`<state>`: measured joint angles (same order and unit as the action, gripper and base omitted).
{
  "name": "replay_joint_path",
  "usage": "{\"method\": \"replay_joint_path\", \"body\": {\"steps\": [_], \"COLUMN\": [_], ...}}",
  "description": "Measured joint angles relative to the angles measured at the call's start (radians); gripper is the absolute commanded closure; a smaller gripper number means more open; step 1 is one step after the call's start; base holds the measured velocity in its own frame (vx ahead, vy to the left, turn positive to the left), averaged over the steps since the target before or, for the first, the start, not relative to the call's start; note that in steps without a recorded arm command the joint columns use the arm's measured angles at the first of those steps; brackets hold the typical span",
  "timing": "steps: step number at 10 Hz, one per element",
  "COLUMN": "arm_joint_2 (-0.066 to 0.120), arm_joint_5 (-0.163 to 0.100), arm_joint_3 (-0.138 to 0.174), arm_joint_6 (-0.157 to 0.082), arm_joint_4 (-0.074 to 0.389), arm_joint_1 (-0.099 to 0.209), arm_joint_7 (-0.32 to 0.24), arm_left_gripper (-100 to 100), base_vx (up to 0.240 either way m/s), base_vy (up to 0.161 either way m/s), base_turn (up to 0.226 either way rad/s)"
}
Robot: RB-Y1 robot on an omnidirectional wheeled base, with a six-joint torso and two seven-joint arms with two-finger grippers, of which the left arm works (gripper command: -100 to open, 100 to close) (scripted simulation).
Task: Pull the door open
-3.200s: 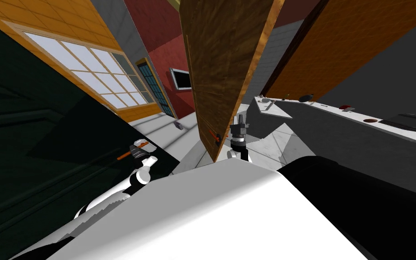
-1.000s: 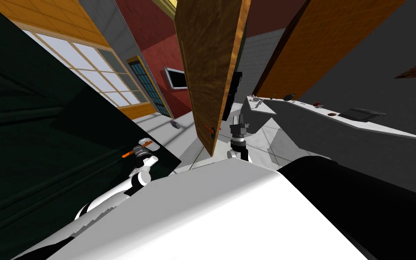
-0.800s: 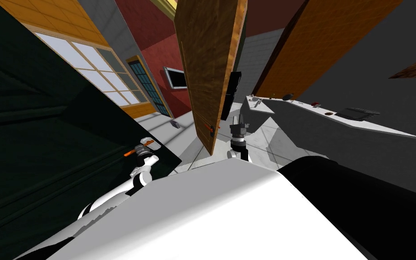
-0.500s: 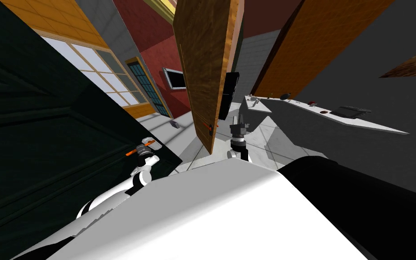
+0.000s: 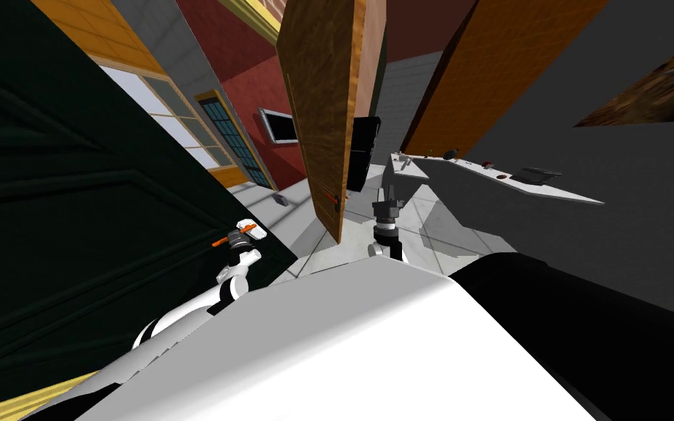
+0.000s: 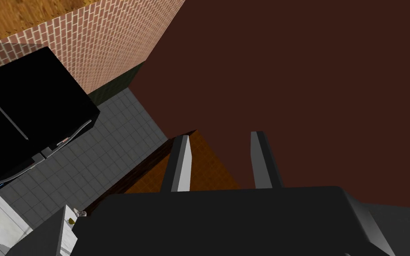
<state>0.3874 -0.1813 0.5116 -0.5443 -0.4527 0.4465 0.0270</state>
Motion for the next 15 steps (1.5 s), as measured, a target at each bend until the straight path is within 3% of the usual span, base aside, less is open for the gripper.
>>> {"method": "replay_joint_path", "body": {"steps": [1, 4, 6, 9, 12, 13, 15], "arm_joint_2": [0.001, -0.018, -0.02, -0.015, -0.013, -0.007, -0.008], "arm_joint_5": [0.008, 0.022, 0.025, 0.033, 0.049, 0.055, 0.061], "arm_joint_3": [-0.019, -0.055, -0.063, -0.086, -0.127, -0.142, -0.159], "arm_joint_6": [-0.007, 0.012, 0.007, 0.007, 0.007, -0.009, -0.004], "arm_joint_4": [0.021, -0.021, -0.002, -0.016, -0.025, 0.015, -0.004], "arm_joint_1": [0.01, 0.0, 0.006, 0.006, -0.001, 0.016, 0.003], "arm_joint_7": [-0.013, -0.034, -0.038, -0.06, -0.098, -0.111, -0.127], "arm_left_gripper": [100, 100, 100, 100, 100, 100, 100], "base_vx": [-0.239, -0.213, -0.094, -0.232, -0.25, -0.142, -0.199], "base_vy": [0.033, 0.009, -0.003, 0.041, 0.025, 0.007, 0.026], "base_turn": [-0.089, -0.046, -0.041, -0.124, -0.114, -0.051, -0.086]}}
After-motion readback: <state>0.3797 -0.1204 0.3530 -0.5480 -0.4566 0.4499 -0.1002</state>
